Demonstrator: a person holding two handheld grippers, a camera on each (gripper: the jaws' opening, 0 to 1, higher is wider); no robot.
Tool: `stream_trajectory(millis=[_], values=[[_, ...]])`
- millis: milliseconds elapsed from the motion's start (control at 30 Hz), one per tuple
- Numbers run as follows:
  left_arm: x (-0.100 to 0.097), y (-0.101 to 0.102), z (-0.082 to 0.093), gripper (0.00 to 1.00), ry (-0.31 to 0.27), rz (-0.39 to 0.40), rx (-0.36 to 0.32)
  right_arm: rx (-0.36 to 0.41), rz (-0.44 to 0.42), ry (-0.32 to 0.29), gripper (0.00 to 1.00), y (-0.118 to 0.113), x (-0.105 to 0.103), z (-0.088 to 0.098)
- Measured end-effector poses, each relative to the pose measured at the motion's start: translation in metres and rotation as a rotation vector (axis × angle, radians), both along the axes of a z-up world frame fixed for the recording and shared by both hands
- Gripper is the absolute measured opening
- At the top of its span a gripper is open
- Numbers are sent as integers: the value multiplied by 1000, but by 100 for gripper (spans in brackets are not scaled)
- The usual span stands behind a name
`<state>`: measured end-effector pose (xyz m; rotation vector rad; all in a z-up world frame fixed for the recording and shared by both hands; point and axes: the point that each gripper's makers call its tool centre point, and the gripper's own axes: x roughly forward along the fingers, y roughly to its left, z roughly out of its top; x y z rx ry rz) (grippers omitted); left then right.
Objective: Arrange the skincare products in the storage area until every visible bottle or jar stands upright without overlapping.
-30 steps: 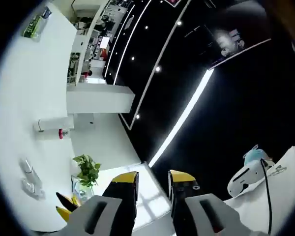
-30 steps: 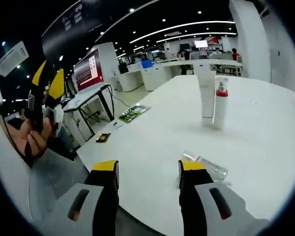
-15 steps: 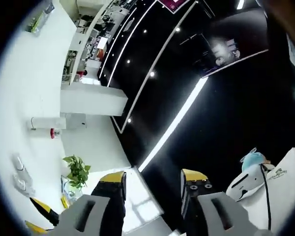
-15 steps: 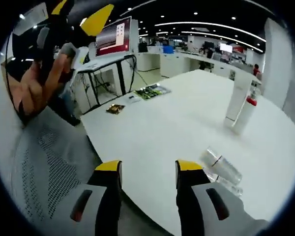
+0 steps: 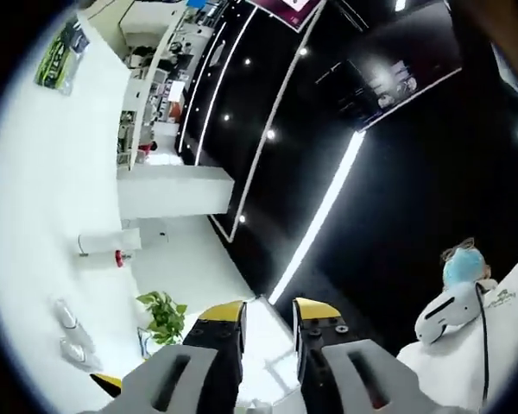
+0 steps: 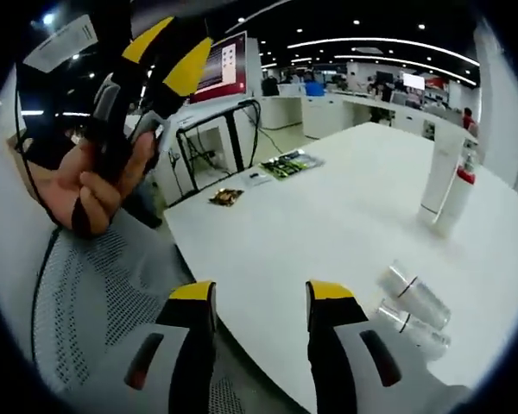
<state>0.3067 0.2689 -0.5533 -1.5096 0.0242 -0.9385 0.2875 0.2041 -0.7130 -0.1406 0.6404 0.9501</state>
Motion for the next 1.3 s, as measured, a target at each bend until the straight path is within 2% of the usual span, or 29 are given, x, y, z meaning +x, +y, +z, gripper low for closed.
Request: stream_trajectory(millis=[67, 100, 167, 233, 300, 333, 433, 500, 600, 667, 700, 733, 800, 933, 1000, 1067, 1167, 1200, 1233, 1300], values=[[-1, -6, -12, 37, 30, 9, 90, 6, 3, 10, 38, -1, -2, -1], [-1, -10, -15, 37, 55, -24, 116, 7, 7, 8, 38, 0, -3, 0], [-3, -13, -12, 37, 19, -29, 148, 2, 16, 3, 38, 1, -5, 0], [-7, -19, -17, 37, 33, -60, 179, 2, 19, 0, 38, 2, -5, 1], [-10, -22, -13, 37, 34, -84, 175, -15, 17, -15, 39, 3, -5, 1], [-13, -23, -13, 37, 27, -96, 195, -18, 17, -19, 39, 2, -4, 1], [-14, -27, -24, 38, 10, -87, 312, -18, 0, -27, 39, 1, -1, 1], [-14, -30, -23, 38, -5, -77, 332, -13, 4, 1, 39, 0, -4, -1], [-15, -39, -33, 38, -41, -89, 443, -4, -6, 13, 41, -4, -1, 1], [-17, -43, -36, 38, -61, -107, 499, 19, -33, 16, 42, -9, 4, 5], [-16, -44, -38, 38, -75, -104, 555, 21, -67, 21, 42, -16, 9, 5], [-14, -44, -40, 38, -78, -92, 592, 3, -66, 23, 43, -24, 11, 4], [-15, -45, -42, 38, -85, -93, 624, -52, -85, 16, 42, -40, 16, 0], [-22, -49, -43, 38, -101, -122, 651, -120, -95, 24, 43, -73, 28, -12], [-27, -51, -47, 38, -109, -132, 655, -167, -95, 16, 44, -92, 43, -19], [-25, -52, -47, 38, -96, -143, 657, -226, -82, 29, 44, -106, 50, -26], [-25, -56, -51, 38, -101, -140, 685, -290, 3, 49, 43, -114, 58, -35], [-25, -57, -53, 38, -96, -147, 688, -291, 60, 91, 42, -112, 55, -39], [-26, -59, -54, 38, -96, -156, 693, -303, 103, 83, 42, -109, 58, -40], [-27, -60, -55, 38, -105, -164, 702, -388, 187, 37, 41, -112, 64, -42]])
